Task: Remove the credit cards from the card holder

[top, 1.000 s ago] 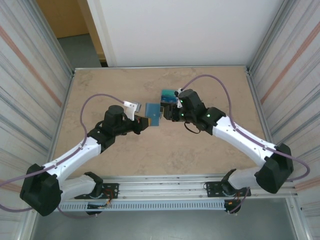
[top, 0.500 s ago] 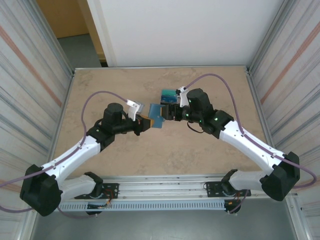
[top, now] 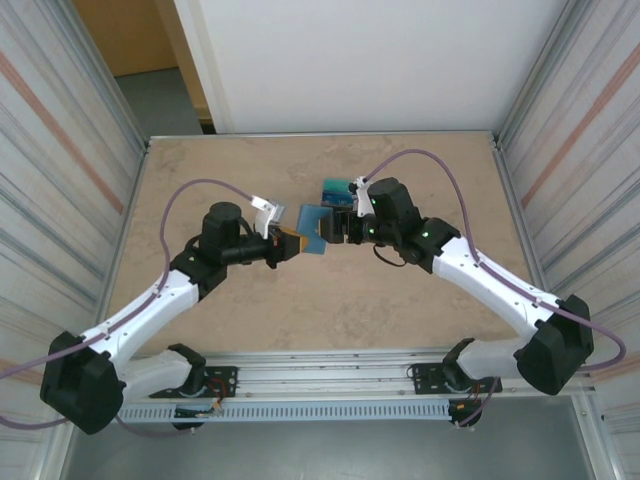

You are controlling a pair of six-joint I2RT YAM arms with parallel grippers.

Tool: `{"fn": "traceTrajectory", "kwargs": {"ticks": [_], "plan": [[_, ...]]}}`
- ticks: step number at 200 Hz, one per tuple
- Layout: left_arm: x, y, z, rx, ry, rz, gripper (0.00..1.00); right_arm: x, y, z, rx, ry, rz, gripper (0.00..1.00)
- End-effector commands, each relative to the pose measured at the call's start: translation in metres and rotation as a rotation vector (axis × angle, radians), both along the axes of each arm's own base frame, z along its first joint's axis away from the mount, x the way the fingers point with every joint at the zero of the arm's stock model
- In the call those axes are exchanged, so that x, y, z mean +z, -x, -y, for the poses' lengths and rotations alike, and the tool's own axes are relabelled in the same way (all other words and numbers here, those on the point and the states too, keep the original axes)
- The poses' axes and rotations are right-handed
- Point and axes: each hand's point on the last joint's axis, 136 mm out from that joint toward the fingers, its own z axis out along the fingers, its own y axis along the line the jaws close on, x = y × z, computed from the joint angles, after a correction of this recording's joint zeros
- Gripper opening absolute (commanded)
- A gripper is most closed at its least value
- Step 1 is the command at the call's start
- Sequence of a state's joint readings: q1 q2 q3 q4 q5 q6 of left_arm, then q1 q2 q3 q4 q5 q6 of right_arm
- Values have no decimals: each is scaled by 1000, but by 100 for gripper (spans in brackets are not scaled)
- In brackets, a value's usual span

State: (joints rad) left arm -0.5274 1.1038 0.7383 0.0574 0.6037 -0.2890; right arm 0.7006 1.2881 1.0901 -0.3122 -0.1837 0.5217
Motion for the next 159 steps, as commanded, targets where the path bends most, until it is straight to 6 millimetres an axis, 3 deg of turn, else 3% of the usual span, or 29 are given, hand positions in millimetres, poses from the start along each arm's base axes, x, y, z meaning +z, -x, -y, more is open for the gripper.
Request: {"fn": "traceTrajectory", "kwargs": {"ticks": [1, 59, 116, 159], "plan": [[42, 0, -3, -7, 85, 100, 0, 4, 1, 3, 17, 19, 5, 72], [52, 3, -8, -14, 129, 107, 0, 0, 2, 9, 39, -63, -21, 51], [60, 13, -2, -76, 187, 85, 0, 24, 7, -9, 209, -298, -7, 38], [69, 15, -2, -86, 224, 75, 0, 47, 15, -10, 310, -461, 14, 35]]}}
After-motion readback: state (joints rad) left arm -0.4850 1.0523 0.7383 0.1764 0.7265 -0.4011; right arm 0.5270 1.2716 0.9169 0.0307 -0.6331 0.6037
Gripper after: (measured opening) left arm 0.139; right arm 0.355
